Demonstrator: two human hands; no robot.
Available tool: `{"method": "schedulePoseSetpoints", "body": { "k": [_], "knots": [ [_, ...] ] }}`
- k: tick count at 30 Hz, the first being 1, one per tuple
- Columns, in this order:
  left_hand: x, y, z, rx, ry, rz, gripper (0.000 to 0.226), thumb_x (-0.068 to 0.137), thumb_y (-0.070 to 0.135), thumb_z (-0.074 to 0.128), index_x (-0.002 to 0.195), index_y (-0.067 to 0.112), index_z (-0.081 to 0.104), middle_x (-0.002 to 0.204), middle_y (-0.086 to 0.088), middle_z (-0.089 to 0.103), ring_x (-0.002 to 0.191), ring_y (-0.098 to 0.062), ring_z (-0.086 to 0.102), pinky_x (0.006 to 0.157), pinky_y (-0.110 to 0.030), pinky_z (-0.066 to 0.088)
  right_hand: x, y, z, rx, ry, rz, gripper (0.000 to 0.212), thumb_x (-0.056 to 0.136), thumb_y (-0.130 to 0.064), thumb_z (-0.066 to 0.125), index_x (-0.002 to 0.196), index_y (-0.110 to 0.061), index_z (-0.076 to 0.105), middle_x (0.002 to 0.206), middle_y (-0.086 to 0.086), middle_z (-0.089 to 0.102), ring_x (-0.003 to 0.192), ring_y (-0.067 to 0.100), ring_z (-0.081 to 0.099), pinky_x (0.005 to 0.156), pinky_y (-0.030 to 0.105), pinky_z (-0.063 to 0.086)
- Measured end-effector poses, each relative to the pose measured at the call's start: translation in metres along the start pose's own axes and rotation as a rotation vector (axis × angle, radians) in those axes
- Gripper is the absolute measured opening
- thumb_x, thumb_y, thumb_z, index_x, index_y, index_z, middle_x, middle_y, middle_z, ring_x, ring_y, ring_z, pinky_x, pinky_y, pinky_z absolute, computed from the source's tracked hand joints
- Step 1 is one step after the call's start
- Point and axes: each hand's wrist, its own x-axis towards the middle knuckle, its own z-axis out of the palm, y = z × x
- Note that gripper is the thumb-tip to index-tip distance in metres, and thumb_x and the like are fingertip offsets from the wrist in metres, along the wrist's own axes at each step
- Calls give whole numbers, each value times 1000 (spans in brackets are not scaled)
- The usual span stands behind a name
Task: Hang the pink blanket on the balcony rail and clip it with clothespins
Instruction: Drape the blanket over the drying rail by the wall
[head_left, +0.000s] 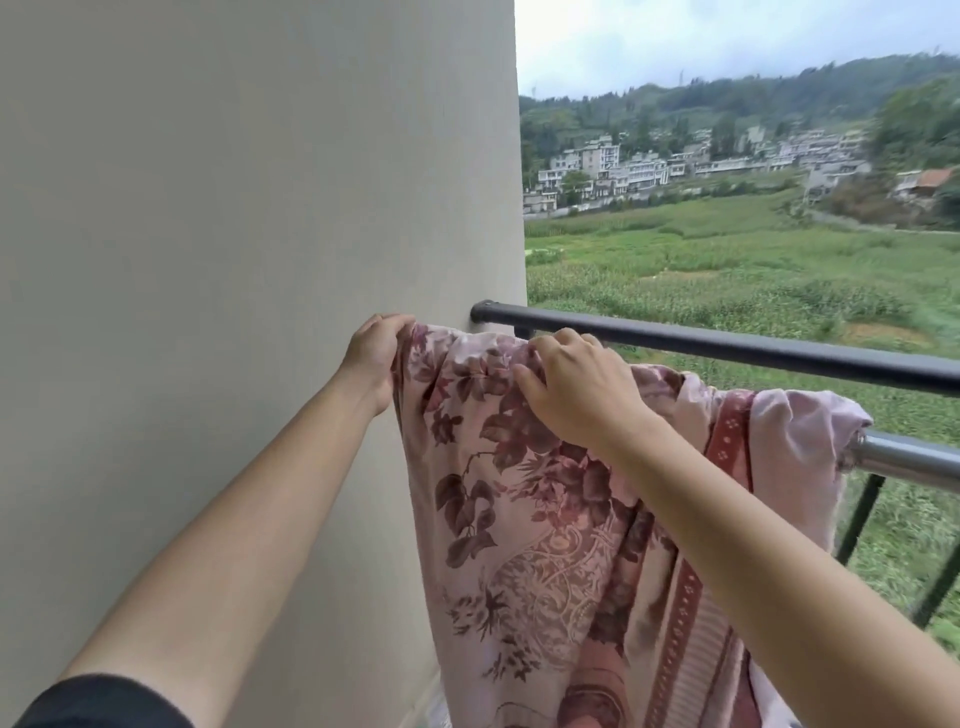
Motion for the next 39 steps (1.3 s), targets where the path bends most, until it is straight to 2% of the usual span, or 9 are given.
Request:
{"method": "schedulePoseSetpoints", "body": {
  "k": [6, 10, 15, 19, 23, 26, 30, 33, 39],
  "knots": [
    [47, -6, -22, -69, -47, 71, 11, 94, 14, 61, 85, 17, 56, 80, -7, 67, 59, -15, 60, 48, -19, 46, 28, -30, 24, -28, 1, -22, 42, 100, -32, 38, 140, -28, 49, 114, 10, 55, 104, 28, 53, 80, 39, 44],
    [77, -17, -33, -102, 26, 59, 17, 95, 13, 59, 81, 18, 51, 74, -8, 63, 60, -20, 59, 60, -30, 52, 24, -14, 10, -43, 62, 181, 29, 90, -37, 46, 97, -29, 74, 87, -1, 63, 75, 19, 58, 61, 29, 45],
    [83, -21, -29, -25, -46, 117, 14, 95, 16, 61, 85, 19, 51, 71, -1, 59, 57, -14, 55, 56, -26, 48, 39, 6, -15, -263, -13, 339, 51, 92, -50, 40, 55, -17, 51, 53, -3, 46, 48, 17, 42, 51, 22, 32],
    [75, -10, -30, -75, -160, 182, 11, 96, 16, 60, 88, 19, 53, 74, 2, 60, 60, -11, 57, 56, -24, 49, 80, 4, 1, -104, 6, 269, 49, 94, -60, 45, 89, -15, 65, 84, -1, 64, 72, 14, 58, 58, 25, 49],
    [71, -4, -29, -53, -188, 232, 11, 96, 17, 60, 89, 19, 52, 77, -1, 60, 62, -13, 55, 59, -26, 49, 93, -29, 18, 112, -205, -37, 58, 88, -60, 54, 135, -27, 51, 124, -3, 62, 107, 12, 60, 96, 35, 52],
    [71, -7, -26, -33, -116, 233, 12, 97, 14, 59, 90, 18, 51, 79, -1, 60, 58, -10, 57, 56, -24, 49, 84, -32, 18, 132, -281, -177, 49, 93, -34, 64, 140, -34, 51, 115, -11, 60, 95, 7, 59, 90, 25, 48],
    [63, -22, -9, 94, -138, 207, 13, 96, 18, 61, 87, 19, 51, 85, -7, 64, 69, -23, 66, 64, -34, 55, 74, -10, -5, 105, -274, -136, 37, 95, -22, 63, 127, -41, 63, 96, -18, 50, 78, -4, 48, 73, 19, 38],
    [58, -25, 7, 156, 16, 227, 13, 95, 21, 60, 87, 18, 51, 83, -1, 62, 79, -22, 62, 73, -34, 52, 55, 2, -29, 107, -232, -92, 30, 90, -12, 65, 100, -37, 76, 91, -17, 57, 81, 2, 56, 70, 20, 49],
    [50, -27, 10, 109, -62, 201, 14, 83, 41, 66, 85, 30, 57, 89, -3, 69, 87, -29, 67, 88, -51, 55, 27, 31, -74, -26, -543, 213, 25, 84, -26, 67, 62, -19, 76, 64, -5, 69, 59, 16, 57, 53, 26, 49]
  ]
}}
